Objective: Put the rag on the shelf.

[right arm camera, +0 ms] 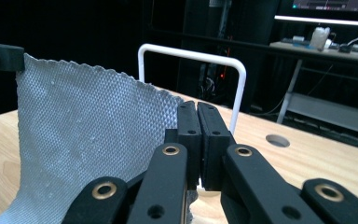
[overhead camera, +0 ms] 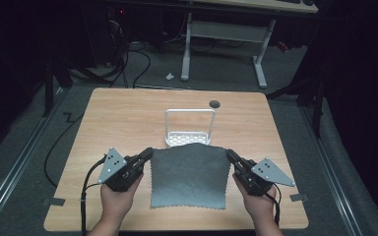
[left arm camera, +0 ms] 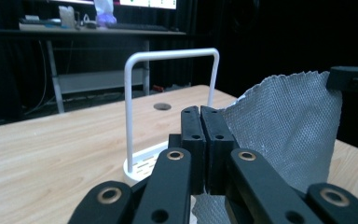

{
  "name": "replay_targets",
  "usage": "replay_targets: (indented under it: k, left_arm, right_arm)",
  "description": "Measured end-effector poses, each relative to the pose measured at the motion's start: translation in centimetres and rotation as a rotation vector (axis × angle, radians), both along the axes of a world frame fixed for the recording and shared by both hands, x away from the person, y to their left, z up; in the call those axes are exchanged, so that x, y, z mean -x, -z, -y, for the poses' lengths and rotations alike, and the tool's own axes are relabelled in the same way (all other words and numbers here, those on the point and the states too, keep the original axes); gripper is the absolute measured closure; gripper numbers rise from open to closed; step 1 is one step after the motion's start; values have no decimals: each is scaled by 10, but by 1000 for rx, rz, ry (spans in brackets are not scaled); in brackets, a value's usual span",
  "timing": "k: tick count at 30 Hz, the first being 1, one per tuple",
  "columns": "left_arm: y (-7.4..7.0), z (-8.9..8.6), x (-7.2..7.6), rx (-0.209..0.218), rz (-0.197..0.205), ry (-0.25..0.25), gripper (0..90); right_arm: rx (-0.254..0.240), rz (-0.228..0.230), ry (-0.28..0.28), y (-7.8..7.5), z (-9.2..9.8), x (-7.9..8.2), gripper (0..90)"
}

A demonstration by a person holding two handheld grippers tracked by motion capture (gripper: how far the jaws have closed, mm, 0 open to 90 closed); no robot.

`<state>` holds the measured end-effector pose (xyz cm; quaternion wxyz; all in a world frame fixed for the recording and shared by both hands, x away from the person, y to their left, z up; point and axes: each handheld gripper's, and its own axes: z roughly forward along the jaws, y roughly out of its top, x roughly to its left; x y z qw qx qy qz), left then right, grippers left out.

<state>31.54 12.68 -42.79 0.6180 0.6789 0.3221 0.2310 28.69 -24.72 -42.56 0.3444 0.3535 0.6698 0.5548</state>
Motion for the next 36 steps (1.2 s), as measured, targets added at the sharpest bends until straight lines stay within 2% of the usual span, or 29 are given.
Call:
replay_targets:
  k: [4,7,11,13,15,19,22,25,32,36]
  left_arm:
    - [-6,0,4,8,21,8,888]
    - [-11,1,7,8,38,13,888]
    - [-16,1,9,17,48,17,889]
    - [-18,0,7,20,51,10,891]
    - [-21,-1,4,22,52,8,894]
    - [-35,0,-5,41,78,1,895]
    - [-48,2,-14,22,103,-10,895]
    - [-60,4,-25,1,118,-22,895]
    - [-73,1,-52,-3,104,-64,895]
    - [-78,6,-66,-42,109,-91,895]
  right_arm:
    - [-10,10,1,-5,0,3,896]
    - [-11,36,2,-11,0,5,896]
    - [-28,50,-3,-19,2,7,896]
    - [-19,60,-2,-22,1,5,897]
    - [-22,63,-4,-26,1,2,897]
    - [-8,72,-10,-36,0,-6,897]
    - [-10,88,-13,-53,1,-14,897]
    - [-10,89,-16,-61,1,-20,897]
    - [-26,85,-2,-78,2,-43,897]
    - [-22,85,17,-85,0,-55,897]
